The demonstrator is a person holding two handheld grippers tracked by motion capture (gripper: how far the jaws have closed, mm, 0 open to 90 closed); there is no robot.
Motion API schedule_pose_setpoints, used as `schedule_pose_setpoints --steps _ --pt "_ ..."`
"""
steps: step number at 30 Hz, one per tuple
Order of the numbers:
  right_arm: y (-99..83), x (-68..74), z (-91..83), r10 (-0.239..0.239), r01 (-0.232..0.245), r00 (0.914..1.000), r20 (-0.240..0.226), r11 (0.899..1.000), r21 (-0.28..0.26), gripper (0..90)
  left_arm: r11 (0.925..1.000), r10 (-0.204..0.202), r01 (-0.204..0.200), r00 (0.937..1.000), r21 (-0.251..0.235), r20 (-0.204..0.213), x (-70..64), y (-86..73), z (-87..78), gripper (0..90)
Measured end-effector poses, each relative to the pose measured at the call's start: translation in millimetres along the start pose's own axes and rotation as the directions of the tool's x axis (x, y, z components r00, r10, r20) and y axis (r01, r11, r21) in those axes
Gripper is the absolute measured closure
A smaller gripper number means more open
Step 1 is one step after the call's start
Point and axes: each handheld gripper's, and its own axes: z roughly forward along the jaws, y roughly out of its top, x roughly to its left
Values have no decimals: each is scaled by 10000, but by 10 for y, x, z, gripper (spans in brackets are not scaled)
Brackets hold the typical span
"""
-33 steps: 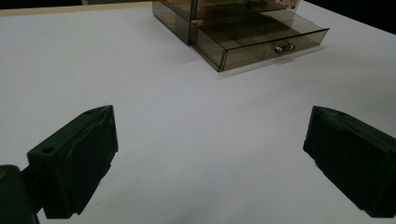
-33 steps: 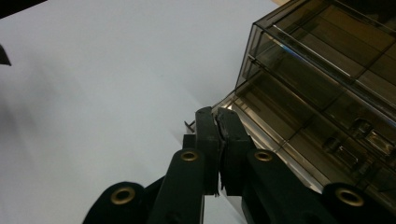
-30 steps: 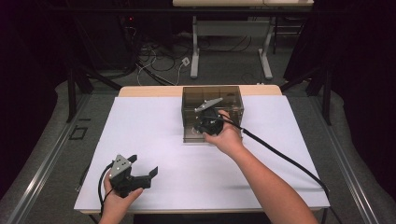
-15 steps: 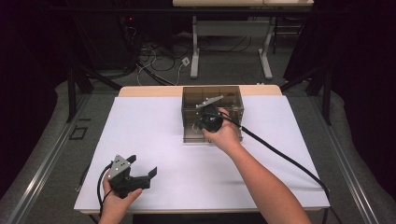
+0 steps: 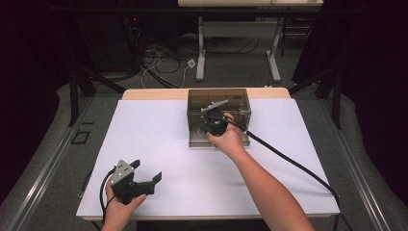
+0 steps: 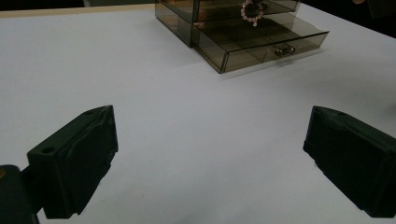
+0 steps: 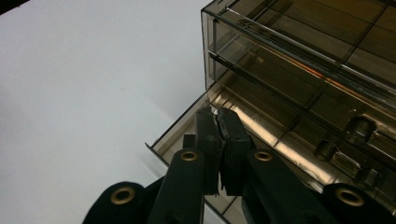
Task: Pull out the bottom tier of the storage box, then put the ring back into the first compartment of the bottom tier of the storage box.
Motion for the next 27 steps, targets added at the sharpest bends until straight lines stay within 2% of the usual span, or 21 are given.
schedule_pose_setpoints --steps 4,5,7,8,10,18,19,20,21,22,24,25,26,27 --pt "-4 -1 17 14 -14 10000 11 9996 296 888 10000 13 -13 10000 -10 2 1 -1 -2 29" --pt "-15 -1 44 52 -52 10000 17 10000 -40 888 10000 8 -8 10000 4 -3 0 -2 -4 29" --pt "-12 0 45 193 -193 9998 22 9997 161 888 10000 16 -16 10000 13 -3 0 -3 -4 29" --pt "-12 -11 48 115 -116 9999 21 9997 218 888 10000 20 -20 10000 4 -3 1 -4 -4 29" --pt "-20 -11 79 187 -187 9998 -40 9998 7 888 10000 28 -28 10000 19 -1 6 -6 -5 29" --pt "-52 -27 169 247 -247 9997 11 9989 408 888 10000 -94 94 10000 -3 4 9 -10 -7 29" --pt "-71 -26 205 284 -284 9996 -9 9995 157 887 10000 -99 99 10000 0 -2 10 -12 -6 29" --pt "-75 -28 211 222 -223 9997 31 9991 363 887 10000 -45 45 10000 20 -13 15 -13 -7 29" --pt "-90 -22 239 298 -297 9996 -1 9994 182 888 10000 -44 44 10000 26 -13 15 -15 -7 29" --pt "-92 -22 240 250 -252 9997 45 9990 374 887 10000 -42 42 10000 24 -14 17 -16 -7 29" --pt "-118 -17 290 295 -295 9996 9 9994 185 888 9999 -125 125 9999 1 -5 15 -14 -6 29" --pt "-117 -17 293 294 -294 9996 7 9989 352 887 10000 -57 58 10000 11 -26 16 -12 -8 29" --pt "-133 -14 326 317 -317 9995 25 9995 70 887 9999 -106 106 9999 2 -5 10 -14 -6 29" --pt "-114 -13 285 267 -275 9996 96 9954 922 887 10000 -56 56 10000 22 -12 11 -14 -7 29"
